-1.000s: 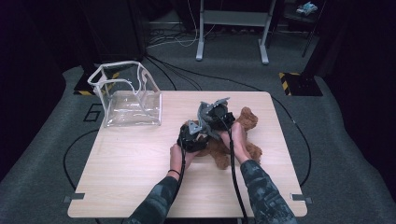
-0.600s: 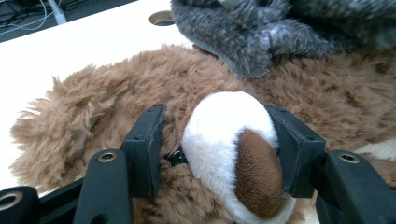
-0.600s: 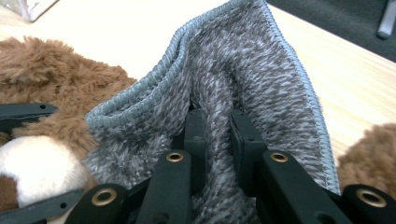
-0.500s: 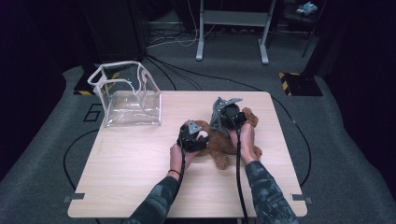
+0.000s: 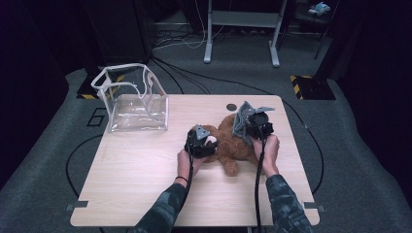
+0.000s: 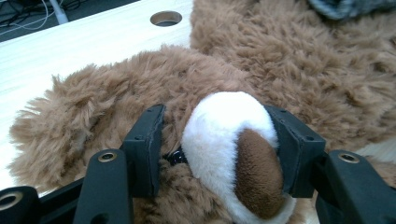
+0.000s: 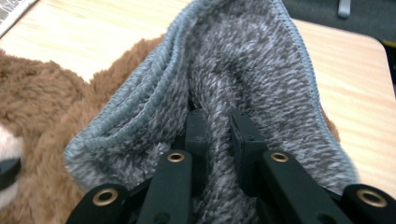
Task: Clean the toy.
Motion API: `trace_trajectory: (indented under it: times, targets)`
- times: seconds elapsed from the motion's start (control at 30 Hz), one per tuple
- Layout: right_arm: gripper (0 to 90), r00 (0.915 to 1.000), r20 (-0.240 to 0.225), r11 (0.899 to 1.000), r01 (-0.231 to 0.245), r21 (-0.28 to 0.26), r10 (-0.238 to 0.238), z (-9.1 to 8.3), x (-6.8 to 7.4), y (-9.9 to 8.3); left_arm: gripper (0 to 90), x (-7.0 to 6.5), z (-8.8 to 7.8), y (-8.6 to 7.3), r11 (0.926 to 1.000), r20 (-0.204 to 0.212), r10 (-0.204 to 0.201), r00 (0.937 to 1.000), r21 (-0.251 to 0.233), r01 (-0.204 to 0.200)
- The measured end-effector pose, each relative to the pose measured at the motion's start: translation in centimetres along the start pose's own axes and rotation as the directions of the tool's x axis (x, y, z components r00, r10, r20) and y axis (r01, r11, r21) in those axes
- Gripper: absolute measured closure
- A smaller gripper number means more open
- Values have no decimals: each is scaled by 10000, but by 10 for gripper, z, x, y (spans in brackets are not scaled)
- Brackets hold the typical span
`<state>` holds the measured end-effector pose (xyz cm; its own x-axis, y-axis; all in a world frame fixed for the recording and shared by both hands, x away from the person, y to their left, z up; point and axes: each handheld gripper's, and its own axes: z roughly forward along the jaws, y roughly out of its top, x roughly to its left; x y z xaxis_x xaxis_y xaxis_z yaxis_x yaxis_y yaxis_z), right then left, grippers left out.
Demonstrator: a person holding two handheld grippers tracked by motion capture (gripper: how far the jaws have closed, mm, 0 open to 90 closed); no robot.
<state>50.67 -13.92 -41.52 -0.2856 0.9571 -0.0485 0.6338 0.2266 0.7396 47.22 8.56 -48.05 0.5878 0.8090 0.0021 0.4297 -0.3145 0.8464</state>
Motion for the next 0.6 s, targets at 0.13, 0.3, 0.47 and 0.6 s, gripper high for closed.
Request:
trace_trajectory:
  times: [0.13, 0.3, 0.47, 0.6]
  targets:
    - [797, 9994, -155, 9995, 316, 21, -315, 8, 14, 11, 422, -1, 0, -1, 10000, -18, 29, 10000, -79, -29]
    - [798, 9971, -379, 9976, 672, 176, -665, 19, 31, 22, 422, -1, -1, -2, 9999, -21, 122, 9999, -59, -123]
    - [798, 9872, -1381, 9936, 895, 687, -793, 33, 50, 29, 421, -1, -1, -2, 9999, -20, 105, 9999, -113, -105]
    - [798, 9708, -2144, 9890, 1264, 772, -1073, 35, 60, 30, 421, -1, -1, -3, 9999, -12, 54, 10000, -144, -54]
